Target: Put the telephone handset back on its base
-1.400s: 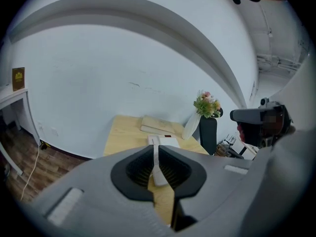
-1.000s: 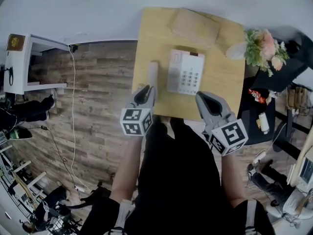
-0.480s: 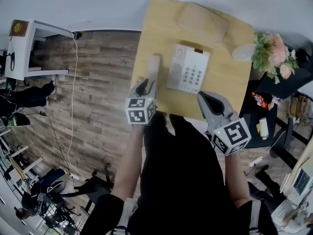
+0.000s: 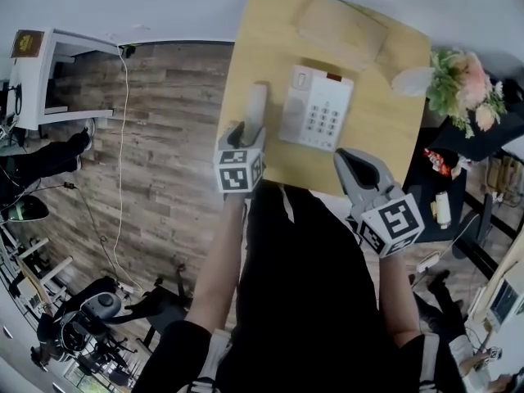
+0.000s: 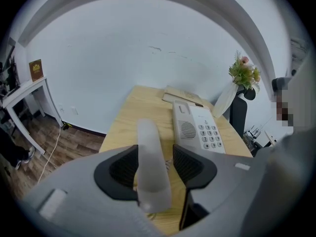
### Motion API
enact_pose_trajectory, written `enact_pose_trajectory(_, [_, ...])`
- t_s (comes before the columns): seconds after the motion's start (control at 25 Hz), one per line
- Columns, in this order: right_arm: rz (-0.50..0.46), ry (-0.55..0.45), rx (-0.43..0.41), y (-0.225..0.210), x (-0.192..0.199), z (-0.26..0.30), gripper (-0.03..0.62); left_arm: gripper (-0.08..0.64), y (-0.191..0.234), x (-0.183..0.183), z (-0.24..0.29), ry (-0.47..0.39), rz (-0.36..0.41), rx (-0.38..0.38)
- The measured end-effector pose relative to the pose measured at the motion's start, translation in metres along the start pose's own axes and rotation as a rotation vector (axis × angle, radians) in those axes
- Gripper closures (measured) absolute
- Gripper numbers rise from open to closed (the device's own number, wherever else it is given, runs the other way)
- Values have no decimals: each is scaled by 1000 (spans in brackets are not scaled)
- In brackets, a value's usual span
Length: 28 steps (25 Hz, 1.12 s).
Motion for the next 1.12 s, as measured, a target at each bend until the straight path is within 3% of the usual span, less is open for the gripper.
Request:
enact_pose_trajectory(0.64, [19, -8, 46, -10, 10, -13, 589, 351, 3, 9, 27, 88, -22, -52])
enact_pose_trajectory(1.12, [25, -19, 38, -7, 6, -13, 589, 359, 7, 6, 27, 106, -32, -38])
Point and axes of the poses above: the fingertips, and each gripper's own axes: z forward along the fingers, y to its left, x out of its underside, the point moved 7 cm from there along -z, backward along the fingers, and after that the axes turned 15 degrees about z, right-handed, at the moved point
